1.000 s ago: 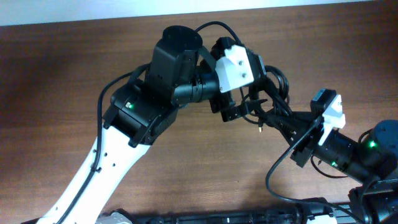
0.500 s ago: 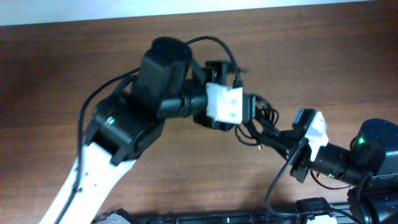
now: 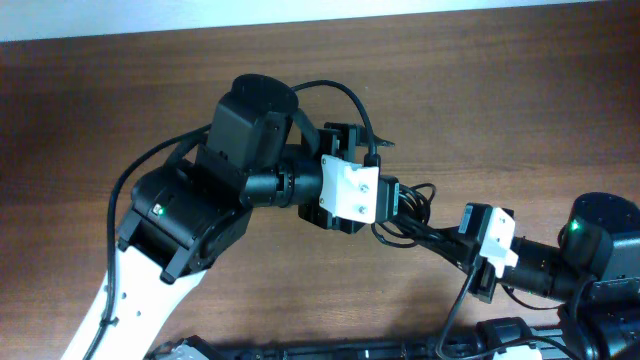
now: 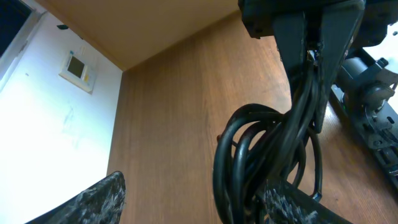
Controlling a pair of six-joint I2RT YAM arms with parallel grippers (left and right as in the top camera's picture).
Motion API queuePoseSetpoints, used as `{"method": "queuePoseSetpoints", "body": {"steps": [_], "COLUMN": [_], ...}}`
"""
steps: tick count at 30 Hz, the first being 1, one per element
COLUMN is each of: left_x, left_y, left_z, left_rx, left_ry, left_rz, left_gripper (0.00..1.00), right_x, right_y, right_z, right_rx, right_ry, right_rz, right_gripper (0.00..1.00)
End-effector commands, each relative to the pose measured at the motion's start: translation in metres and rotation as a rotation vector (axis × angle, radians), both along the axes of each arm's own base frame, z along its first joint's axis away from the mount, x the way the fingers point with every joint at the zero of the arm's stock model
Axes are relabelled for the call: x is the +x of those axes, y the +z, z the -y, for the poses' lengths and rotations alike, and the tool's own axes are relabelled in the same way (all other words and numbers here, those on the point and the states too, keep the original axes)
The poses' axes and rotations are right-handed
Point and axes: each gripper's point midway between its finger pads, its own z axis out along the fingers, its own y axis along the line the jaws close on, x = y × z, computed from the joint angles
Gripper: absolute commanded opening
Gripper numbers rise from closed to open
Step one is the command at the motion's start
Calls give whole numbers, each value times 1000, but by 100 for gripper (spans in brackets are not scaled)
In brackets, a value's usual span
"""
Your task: Untangle cables
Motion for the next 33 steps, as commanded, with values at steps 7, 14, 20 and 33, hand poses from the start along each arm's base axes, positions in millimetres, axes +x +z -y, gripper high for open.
{"method": "queuePoseSetpoints", "body": {"steps": [7, 14, 20, 33], "left_x": [-4, -6, -12, -2], "left_y": [-6, -9, -11, -16], "left_z": [12, 18, 24, 26], "left_rx": [-12, -25, -30, 12], "left_ry": [-74, -114, -148, -84], "left_rz": [-47, -79, -98, -46], "left_gripper": [64, 27, 19, 0], "right_x": [-14, -16, -21, -14], "right_y": [14, 16, 19, 18], "right_z": [-8, -10, -12, -9], "right_rx": [46, 56, 76, 53], "right_ry": [86, 101, 130, 96], "right_rz": [36, 37, 36, 60], "right_gripper": [4, 4, 4, 4]}}
